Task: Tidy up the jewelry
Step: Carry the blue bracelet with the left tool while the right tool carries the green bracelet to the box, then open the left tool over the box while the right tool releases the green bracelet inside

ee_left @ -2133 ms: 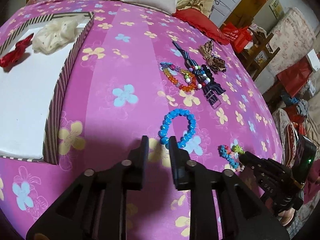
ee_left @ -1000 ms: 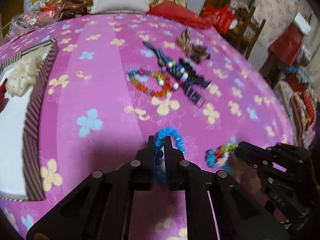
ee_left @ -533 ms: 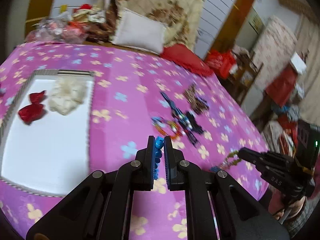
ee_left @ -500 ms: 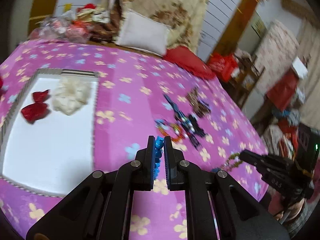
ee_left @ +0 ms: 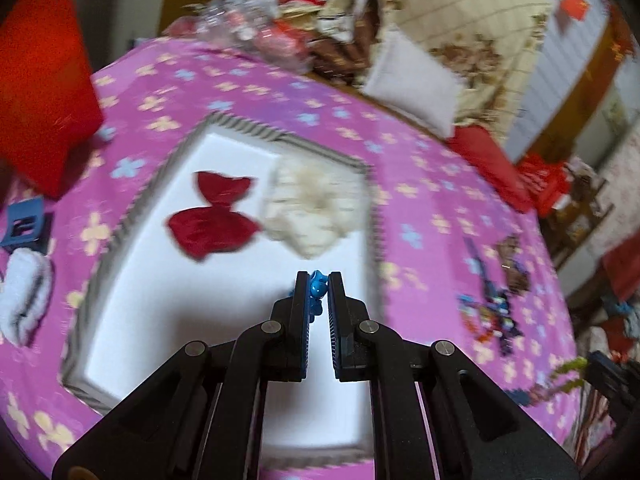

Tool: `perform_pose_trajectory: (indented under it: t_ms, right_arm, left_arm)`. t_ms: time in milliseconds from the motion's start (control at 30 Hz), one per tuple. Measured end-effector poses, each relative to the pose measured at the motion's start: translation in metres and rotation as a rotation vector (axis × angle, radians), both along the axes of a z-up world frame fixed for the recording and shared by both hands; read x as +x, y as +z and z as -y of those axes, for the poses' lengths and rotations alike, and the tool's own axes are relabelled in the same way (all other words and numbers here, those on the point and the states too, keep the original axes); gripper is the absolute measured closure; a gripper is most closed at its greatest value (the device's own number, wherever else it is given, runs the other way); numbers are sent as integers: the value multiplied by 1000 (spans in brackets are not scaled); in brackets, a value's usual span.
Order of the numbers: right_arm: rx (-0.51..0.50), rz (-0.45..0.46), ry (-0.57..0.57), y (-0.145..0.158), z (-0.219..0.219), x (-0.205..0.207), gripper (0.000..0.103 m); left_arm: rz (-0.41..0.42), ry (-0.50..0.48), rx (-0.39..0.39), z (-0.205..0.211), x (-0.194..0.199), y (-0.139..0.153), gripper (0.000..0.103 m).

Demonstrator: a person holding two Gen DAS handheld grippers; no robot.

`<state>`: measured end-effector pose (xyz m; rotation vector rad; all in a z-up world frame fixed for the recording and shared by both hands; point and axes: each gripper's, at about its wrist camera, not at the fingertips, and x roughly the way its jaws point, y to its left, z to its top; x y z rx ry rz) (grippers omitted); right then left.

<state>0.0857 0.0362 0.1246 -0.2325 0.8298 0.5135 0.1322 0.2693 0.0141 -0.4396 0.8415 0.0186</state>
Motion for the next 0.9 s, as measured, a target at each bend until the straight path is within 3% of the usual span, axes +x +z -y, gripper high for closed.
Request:
perform_pose_trajectory:
  t_ms: [300, 467, 667, 900]
  right_arm:
    - [-24, -57, 135, -17, -117, 37, 98]
    - [-30, -141, 148, -51, -162, 65, 98]
    - [-102, -205, 106, -100, -169, 88, 98]
    - [-150, -248, 94, -121, -163, 104, 97]
  left_arm:
    - [-80, 78, 58, -35, 19, -15, 96]
    - [-119, 130, -6, -60, 28, -31, 96]
    - [-161, 203, -73, -85, 28, -46, 96]
    - [-146, 218, -134, -94, 24, -44, 96]
